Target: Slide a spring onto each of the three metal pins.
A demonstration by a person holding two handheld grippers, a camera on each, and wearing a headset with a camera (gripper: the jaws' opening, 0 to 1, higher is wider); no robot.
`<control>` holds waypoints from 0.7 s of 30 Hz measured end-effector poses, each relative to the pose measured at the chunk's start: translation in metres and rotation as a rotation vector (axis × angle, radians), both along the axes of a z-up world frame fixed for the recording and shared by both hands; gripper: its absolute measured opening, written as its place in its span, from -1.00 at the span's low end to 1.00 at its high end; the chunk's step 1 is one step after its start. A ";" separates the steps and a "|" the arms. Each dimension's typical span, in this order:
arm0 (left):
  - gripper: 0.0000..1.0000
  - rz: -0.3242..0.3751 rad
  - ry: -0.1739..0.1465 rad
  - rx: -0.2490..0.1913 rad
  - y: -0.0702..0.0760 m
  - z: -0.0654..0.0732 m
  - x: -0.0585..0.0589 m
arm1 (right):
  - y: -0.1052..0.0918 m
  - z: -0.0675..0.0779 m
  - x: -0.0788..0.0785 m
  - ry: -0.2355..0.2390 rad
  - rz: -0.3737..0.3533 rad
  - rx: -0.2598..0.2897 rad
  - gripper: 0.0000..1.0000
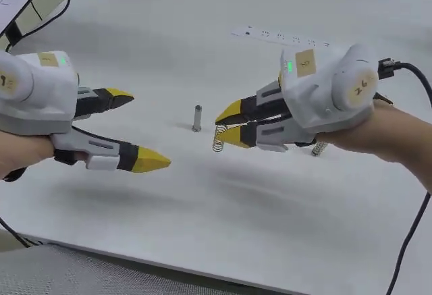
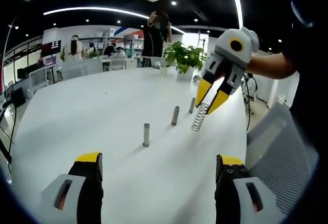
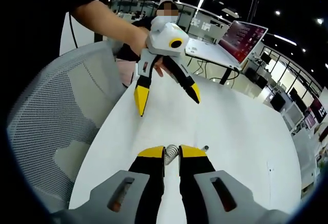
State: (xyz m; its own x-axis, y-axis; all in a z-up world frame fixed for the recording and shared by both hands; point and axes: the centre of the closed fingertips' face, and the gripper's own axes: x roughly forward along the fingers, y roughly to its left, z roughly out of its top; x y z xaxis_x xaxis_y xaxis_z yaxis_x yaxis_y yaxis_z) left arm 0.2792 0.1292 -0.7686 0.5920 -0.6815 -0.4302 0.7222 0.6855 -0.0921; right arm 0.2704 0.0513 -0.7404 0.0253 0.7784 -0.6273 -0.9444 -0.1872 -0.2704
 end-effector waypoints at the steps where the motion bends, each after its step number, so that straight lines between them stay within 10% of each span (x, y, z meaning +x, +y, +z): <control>1: 0.83 0.006 0.002 -0.002 0.002 -0.001 0.000 | 0.001 0.000 0.003 0.002 -0.005 0.002 -0.85; 21: 0.96 0.038 -0.015 -0.014 0.016 -0.003 0.000 | 0.030 0.016 0.055 -0.018 -0.098 0.041 -0.85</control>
State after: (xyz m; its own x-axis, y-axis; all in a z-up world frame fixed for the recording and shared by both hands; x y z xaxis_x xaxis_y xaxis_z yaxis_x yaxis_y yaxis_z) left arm 0.2791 0.1450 -0.7715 0.6241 -0.6641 -0.4116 0.6968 0.7114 -0.0913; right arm 0.3251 0.0814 -0.7246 0.1139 0.7968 -0.5934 -0.9526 -0.0820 -0.2930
